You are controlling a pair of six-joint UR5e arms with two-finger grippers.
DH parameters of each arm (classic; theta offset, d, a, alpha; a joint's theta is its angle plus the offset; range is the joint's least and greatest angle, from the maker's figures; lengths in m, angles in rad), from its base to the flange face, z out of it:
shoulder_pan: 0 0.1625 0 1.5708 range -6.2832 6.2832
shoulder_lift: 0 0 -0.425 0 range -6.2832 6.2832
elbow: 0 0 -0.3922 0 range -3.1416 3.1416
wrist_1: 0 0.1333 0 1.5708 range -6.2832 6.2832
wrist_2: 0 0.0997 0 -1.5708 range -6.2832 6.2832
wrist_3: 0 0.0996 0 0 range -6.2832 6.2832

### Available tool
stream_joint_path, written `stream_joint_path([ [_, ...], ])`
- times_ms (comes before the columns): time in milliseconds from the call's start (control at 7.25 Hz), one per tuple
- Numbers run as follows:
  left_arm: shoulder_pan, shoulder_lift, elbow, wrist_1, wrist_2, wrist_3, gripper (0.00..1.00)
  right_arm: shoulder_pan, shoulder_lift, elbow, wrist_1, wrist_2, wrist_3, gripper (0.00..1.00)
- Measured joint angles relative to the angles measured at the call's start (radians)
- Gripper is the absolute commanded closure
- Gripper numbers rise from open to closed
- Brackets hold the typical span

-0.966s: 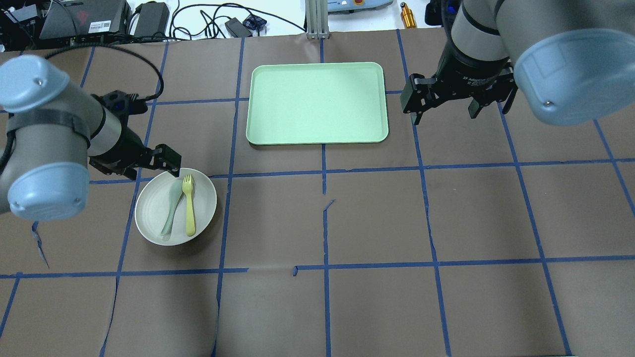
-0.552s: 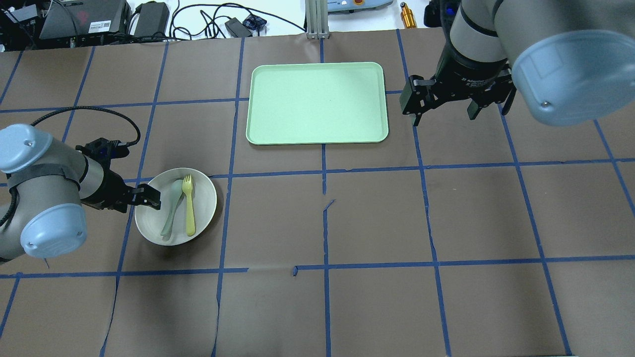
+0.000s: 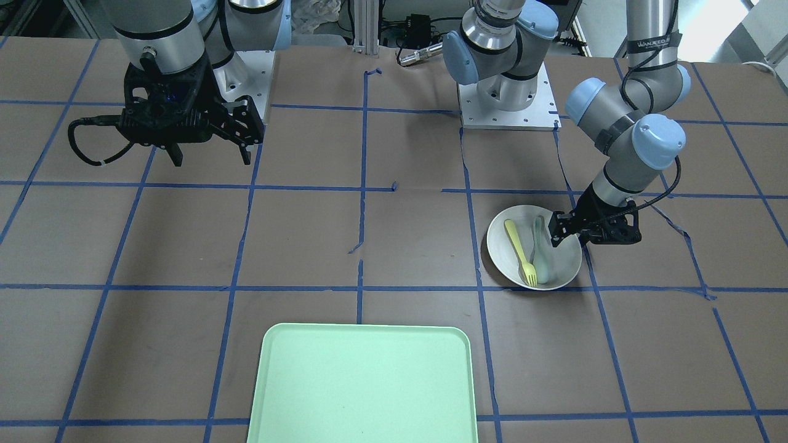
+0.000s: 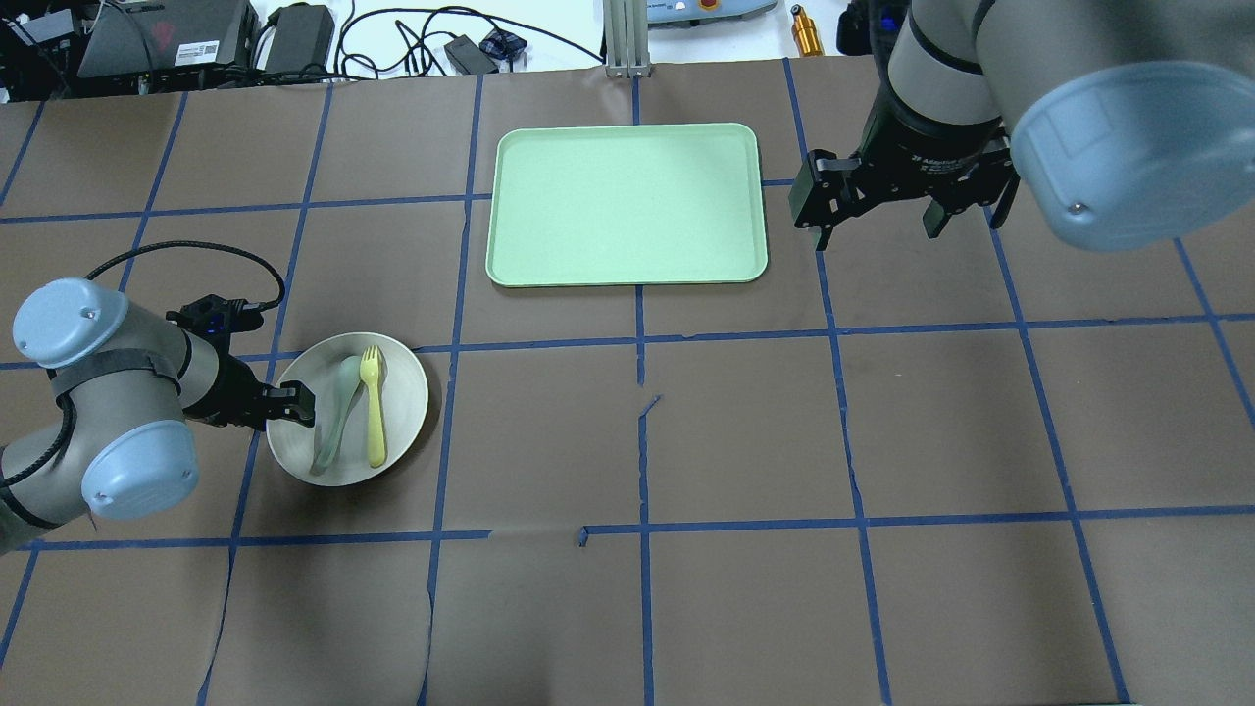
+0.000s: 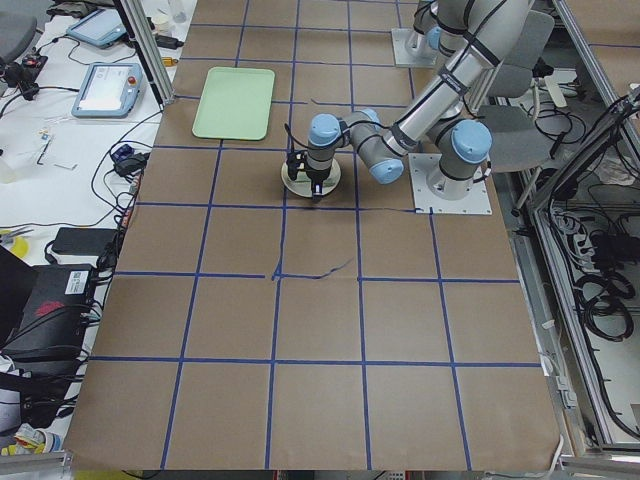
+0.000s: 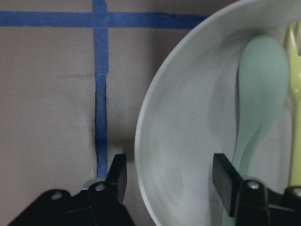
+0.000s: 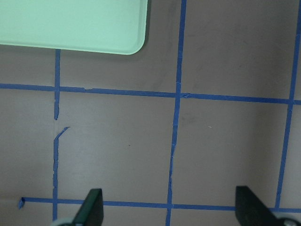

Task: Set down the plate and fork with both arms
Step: 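Carry the white plate with the left gripper onto the green tray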

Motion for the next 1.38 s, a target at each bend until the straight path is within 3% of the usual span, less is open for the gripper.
stream_joint_path([
  [690,-0.005,-0.013,0.071,-0.098,-0.011,-0.007,1.00,0.007,0.001,0.002,0.000,0.000,0.000,0.00],
  [828,-0.010,-0.017,0.139,-0.191,-0.056,-0.017,1.00,0.008,0.001,0.002,0.000,0.000,0.000,0.00],
  [1103,-0.029,-0.027,0.303,-0.402,-0.232,-0.082,1.00,0.009,0.001,0.002,0.000,0.000,0.000,0.00],
  [1379,-0.141,-0.093,0.417,-0.427,-0.347,-0.178,1.00,0.013,0.001,0.003,0.000,0.000,0.000,0.00],
])
